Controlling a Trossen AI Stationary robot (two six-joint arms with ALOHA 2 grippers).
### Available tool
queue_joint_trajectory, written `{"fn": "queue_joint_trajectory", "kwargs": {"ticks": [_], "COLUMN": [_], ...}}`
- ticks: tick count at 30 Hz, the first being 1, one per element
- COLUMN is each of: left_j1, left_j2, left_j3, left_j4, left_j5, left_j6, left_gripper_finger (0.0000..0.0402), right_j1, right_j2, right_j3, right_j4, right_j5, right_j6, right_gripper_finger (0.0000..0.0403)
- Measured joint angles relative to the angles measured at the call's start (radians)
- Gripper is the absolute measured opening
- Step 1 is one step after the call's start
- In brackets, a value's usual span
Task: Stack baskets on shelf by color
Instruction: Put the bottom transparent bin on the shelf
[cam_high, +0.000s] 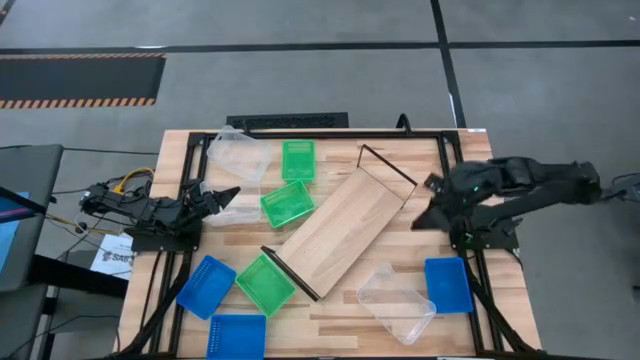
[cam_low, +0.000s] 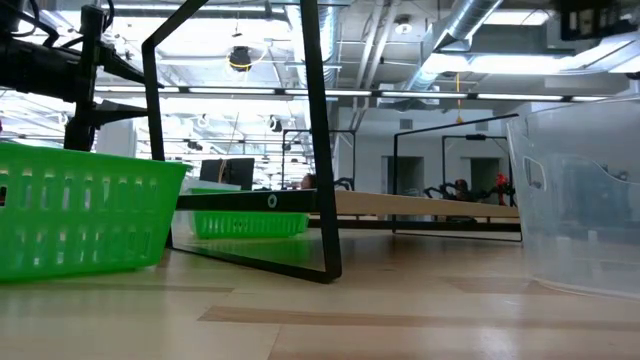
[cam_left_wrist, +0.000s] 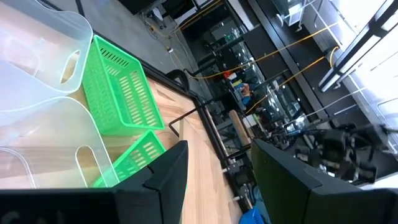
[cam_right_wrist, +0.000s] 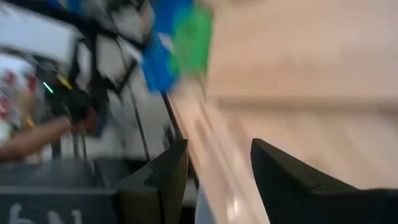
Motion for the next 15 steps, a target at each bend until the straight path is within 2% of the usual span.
{"fn": "queue_joint_trajectory", "kwargs": {"ticks": [5,9,15], "left_j1": [0.0,0.0,0.0], "left_j2": [0.0,0.0,0.0], "left_j3": [0.0,0.0,0.0], "left_j4": [-0.001,-0.001,-0.001], "left_j5": [0.001,0.001,0.001], "left_j6": [0.0,0.0,0.0], "left_gripper_finger": [0.0164,0.0164,0.0164], "right_j1": [0.166,0.281,0.382], "right_j2": [0.152,0.278,0.491], "right_j3": [0.017,0.017,0.017], "right_j4": [-0.028,-0.045,-0.083], "right_j5": [-0.006,0.045,0.051], "right_j6": [0.072,0.119,0.142], "right_gripper_finger": [0.02,0.02,0.02]}}
